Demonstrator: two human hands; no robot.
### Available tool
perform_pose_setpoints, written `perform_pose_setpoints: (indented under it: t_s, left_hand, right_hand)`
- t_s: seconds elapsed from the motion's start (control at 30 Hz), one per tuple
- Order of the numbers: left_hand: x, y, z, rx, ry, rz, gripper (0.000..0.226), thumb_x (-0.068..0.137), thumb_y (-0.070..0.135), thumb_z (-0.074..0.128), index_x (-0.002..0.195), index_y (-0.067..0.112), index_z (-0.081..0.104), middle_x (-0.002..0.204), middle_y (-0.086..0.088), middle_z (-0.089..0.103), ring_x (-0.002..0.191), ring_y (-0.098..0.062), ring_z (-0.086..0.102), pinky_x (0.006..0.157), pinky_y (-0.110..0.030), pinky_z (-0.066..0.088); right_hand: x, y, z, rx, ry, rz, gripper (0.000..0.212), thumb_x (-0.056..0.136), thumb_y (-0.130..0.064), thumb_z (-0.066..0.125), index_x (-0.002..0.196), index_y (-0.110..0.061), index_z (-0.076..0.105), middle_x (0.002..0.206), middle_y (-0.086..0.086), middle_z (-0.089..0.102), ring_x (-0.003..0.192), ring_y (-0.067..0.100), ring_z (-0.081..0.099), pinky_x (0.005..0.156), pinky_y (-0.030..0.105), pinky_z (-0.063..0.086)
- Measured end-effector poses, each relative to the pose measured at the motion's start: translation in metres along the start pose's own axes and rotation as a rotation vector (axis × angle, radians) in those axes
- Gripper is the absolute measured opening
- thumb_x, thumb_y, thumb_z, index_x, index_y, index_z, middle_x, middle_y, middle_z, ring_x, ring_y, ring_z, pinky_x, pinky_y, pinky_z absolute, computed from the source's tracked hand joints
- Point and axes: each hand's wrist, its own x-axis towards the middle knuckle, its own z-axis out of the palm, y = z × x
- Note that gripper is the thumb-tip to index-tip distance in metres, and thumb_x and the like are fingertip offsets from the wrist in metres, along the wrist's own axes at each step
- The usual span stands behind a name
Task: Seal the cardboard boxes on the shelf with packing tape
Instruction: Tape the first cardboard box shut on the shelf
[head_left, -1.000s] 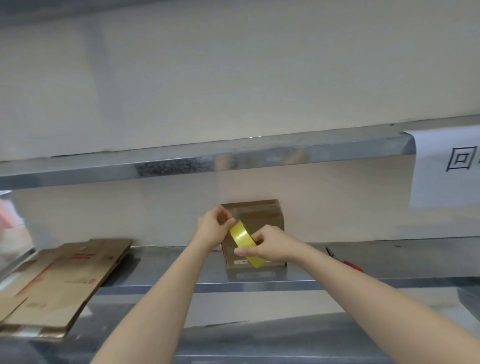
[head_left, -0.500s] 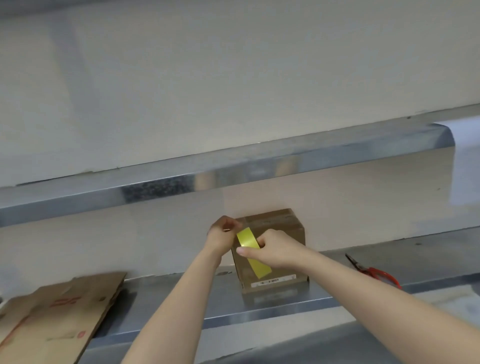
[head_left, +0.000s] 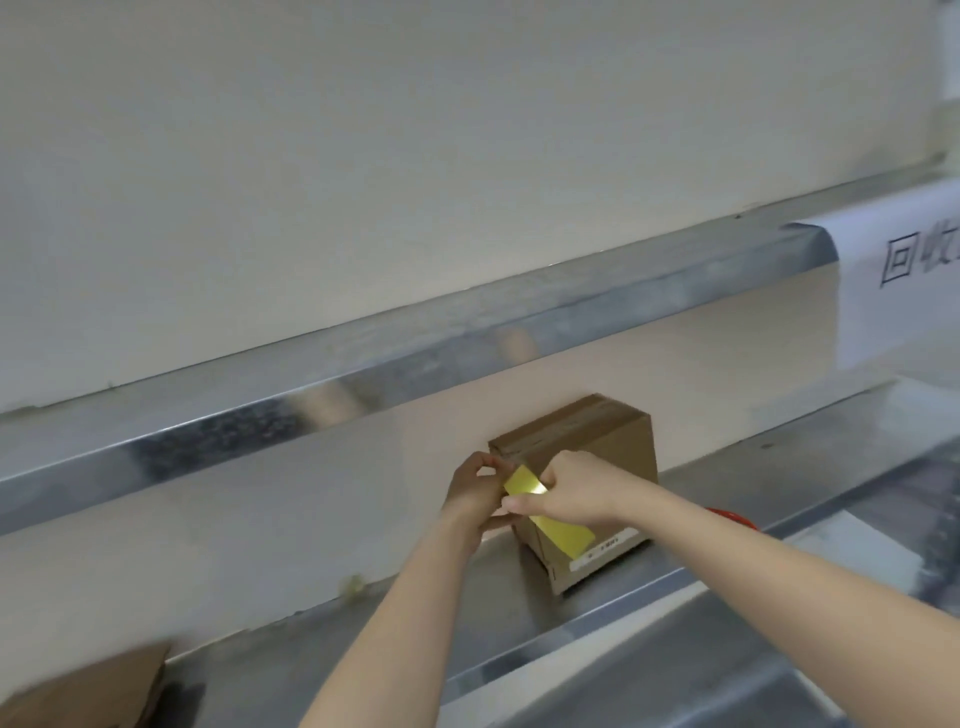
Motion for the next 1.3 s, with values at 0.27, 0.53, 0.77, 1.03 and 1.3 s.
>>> perform_pose_setpoints:
  t_s: [0.27,0.53,0.77,1.03,1.3]
  left_hand:
    - [0.015,-0.002,-0.003,0.054,-0.068,0.075,0.006,0.092,0.011,0.058,0.094,0.009,0.063,0.095,-0.01,0.064,0.092,-0.021,0.055,0.086,-0.031,0.042]
    - [0.032,0.003,-0.023,-0.22,-0.238,0.003,0.022,0.085,0.022,0.071,0.092,0.001,0.072,0.091,-0.016,0.063,0.09,-0.027,0.053,0.086,-0.039,0.043]
    - [0.044,0.01,-0.031,-0.042,-0.223,0.147,0.017,0.083,0.013,0.072,0.1,0.014,0.07,0.1,-0.009,0.07,0.1,-0.023,0.062,0.101,-0.038,0.045]
    - [0.051,0.025,-0.03,0.046,-0.137,0.231,0.039,0.072,0.014,0.083,0.106,0.014,0.064,0.084,0.0,0.07,0.079,-0.01,0.065,0.078,-0.024,0.046]
    - [0.066,0.032,-0.018,0.099,0.086,0.458,0.025,0.069,0.018,0.085,0.081,0.029,0.066,0.087,-0.003,0.072,0.087,-0.018,0.066,0.086,-0.031,0.05]
  right_hand:
    - [-0.008,0.005,0.006,0.019,0.02,-0.05,0.057,0.087,-0.061,0.055,0.057,-0.018,0.032,0.056,-0.005,0.035,0.048,0.011,0.032,0.047,0.024,0.022]
    - [0.001,-0.007,0.01,0.044,0.022,-0.055,0.055,0.085,-0.063,0.056,0.06,-0.018,0.037,0.059,-0.004,0.038,0.052,0.011,0.035,0.053,0.025,0.026]
    - [0.003,-0.006,0.014,0.058,0.065,-0.027,0.057,0.084,-0.065,0.056,0.059,-0.019,0.032,0.057,-0.003,0.032,0.05,0.011,0.031,0.053,0.025,0.023]
    - [0.005,-0.006,0.004,0.244,0.003,0.099,0.038,0.083,-0.052,0.065,0.079,-0.015,0.063,0.07,-0.004,0.05,0.064,0.011,0.049,0.061,0.024,0.035]
    - [0.005,-0.009,-0.001,0.233,0.099,0.216,0.058,0.083,-0.052,0.066,0.051,-0.018,0.031,0.051,-0.003,0.033,0.05,0.015,0.041,0.054,0.023,0.034]
